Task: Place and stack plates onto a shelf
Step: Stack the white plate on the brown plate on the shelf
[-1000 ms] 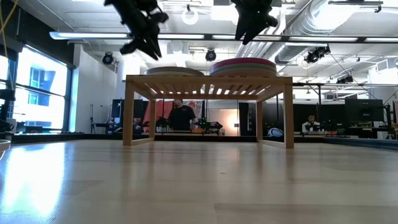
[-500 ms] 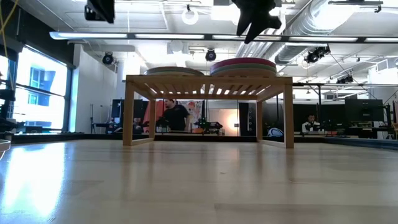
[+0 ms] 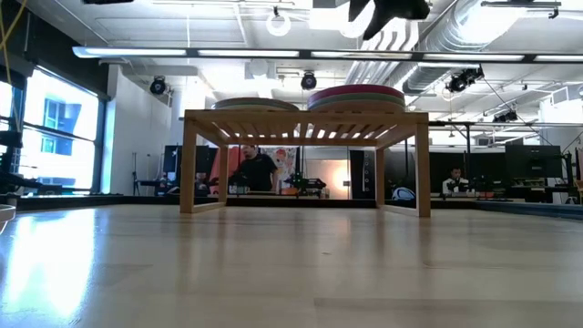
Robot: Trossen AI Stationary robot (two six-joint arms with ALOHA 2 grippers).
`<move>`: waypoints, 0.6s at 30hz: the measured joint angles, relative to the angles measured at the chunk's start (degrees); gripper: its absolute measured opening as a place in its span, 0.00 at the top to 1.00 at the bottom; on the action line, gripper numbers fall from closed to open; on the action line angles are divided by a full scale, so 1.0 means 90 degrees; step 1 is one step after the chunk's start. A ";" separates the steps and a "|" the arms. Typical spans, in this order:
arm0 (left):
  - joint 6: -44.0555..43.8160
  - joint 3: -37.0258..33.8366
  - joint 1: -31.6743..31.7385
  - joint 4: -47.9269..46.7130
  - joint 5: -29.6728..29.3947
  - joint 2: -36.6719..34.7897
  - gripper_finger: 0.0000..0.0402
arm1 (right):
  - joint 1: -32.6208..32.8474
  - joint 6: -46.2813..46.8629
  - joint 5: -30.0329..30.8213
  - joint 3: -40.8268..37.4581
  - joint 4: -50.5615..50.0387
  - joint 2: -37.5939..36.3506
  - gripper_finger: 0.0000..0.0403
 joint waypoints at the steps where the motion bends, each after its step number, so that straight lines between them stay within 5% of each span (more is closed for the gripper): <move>1: -0.0135 -0.0156 -0.0276 0.0071 -0.0119 0.0000 0.87 | 0.0138 0.0163 0.0088 0.0000 0.0001 0.0000 0.59; 8: -0.1077 -0.1246 -0.1725 0.0993 -0.0472 0.0019 0.87 | 0.1005 0.1242 0.0688 0.0000 0.0009 0.0002 0.59; 18: -0.2484 -0.2620 -0.2663 0.2536 -0.0513 0.0015 0.87 | 0.1796 0.2231 0.1293 0.0000 0.0052 0.0007 0.59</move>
